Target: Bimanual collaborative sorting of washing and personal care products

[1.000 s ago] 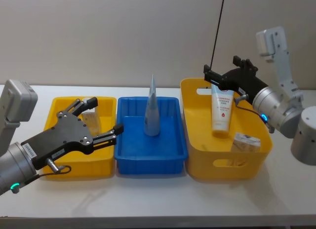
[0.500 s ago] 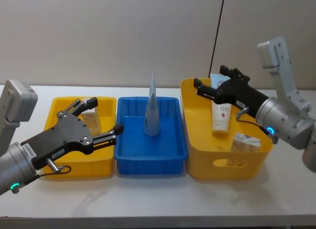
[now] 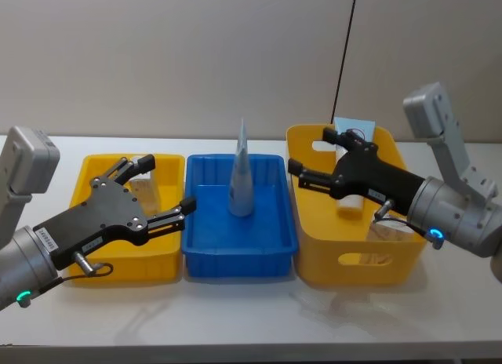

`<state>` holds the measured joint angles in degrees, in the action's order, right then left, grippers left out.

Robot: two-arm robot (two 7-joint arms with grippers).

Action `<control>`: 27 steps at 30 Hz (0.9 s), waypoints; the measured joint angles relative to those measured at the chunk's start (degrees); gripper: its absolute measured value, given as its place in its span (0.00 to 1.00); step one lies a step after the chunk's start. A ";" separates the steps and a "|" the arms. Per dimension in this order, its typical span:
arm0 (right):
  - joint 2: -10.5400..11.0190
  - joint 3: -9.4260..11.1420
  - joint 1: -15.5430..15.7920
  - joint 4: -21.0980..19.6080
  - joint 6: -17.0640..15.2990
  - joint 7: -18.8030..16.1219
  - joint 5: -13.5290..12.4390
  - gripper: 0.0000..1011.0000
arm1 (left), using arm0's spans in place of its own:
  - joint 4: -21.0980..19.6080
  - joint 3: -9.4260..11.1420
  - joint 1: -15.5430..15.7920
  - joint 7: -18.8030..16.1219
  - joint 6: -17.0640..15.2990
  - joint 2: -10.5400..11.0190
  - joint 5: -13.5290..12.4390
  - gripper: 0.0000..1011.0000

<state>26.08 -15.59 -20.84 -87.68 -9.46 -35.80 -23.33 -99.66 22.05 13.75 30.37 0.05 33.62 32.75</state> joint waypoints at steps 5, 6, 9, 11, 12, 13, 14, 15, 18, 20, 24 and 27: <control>1.08 -1.02 0.32 -0.17 1.70 -3.42 -0.63 0.99 | 0.00 0.00 0.00 0.00 0.00 0.00 0.00 0.99; 1.24 -1.20 0.36 -0.18 2.10 -4.13 -0.74 0.99 | 0.00 0.00 0.00 0.00 0.00 0.00 0.00 0.99; 1.84 -1.96 0.46 -0.20 3.23 -6.23 -1.04 0.99 | 0.00 0.00 0.00 0.00 0.00 -0.01 0.00 0.99; 2.29 -2.54 0.59 -0.26 4.16 -7.78 -1.19 0.99 | 0.00 0.00 0.00 0.00 0.00 0.00 0.00 0.99; 2.41 -2.69 0.63 -0.29 4.43 -8.16 -1.21 0.99 | 0.00 0.00 0.00 0.00 0.00 0.00 0.00 0.99; 2.56 -2.90 0.68 -0.32 4.71 -8.56 -1.24 0.99 | 0.00 0.00 0.00 0.00 0.00 -0.01 0.00 0.99; 2.80 -3.24 0.78 -0.38 5.20 -9.33 -1.29 0.99 | 0.00 0.00 0.00 0.00 0.00 0.00 0.00 0.99; 2.89 -3.39 0.81 -0.41 5.41 -9.69 -1.32 0.99 | 0.00 0.00 0.00 0.00 0.00 0.00 0.00 0.99; 3.23 -3.86 0.92 -0.49 6.13 -10.75 -1.44 0.99 | 0.00 0.00 0.00 0.00 0.00 0.00 0.00 0.99; 3.38 -4.08 0.98 -0.52 6.45 -11.25 -1.48 0.99 | 0.00 0.00 0.00 0.00 0.00 0.00 0.00 0.99; 3.72 -4.57 1.09 -0.61 7.20 -12.41 -1.57 0.99 | 0.00 0.00 0.00 0.00 0.00 -0.01 0.00 0.99; 3.89 -4.78 1.14 -0.65 7.53 -12.92 -1.61 0.99 | 0.00 0.00 0.00 0.00 0.00 0.00 0.00 0.99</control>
<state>29.97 -20.37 -19.70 -88.33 -1.93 -48.72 -24.93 -99.66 22.06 13.74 30.37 0.05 33.62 32.75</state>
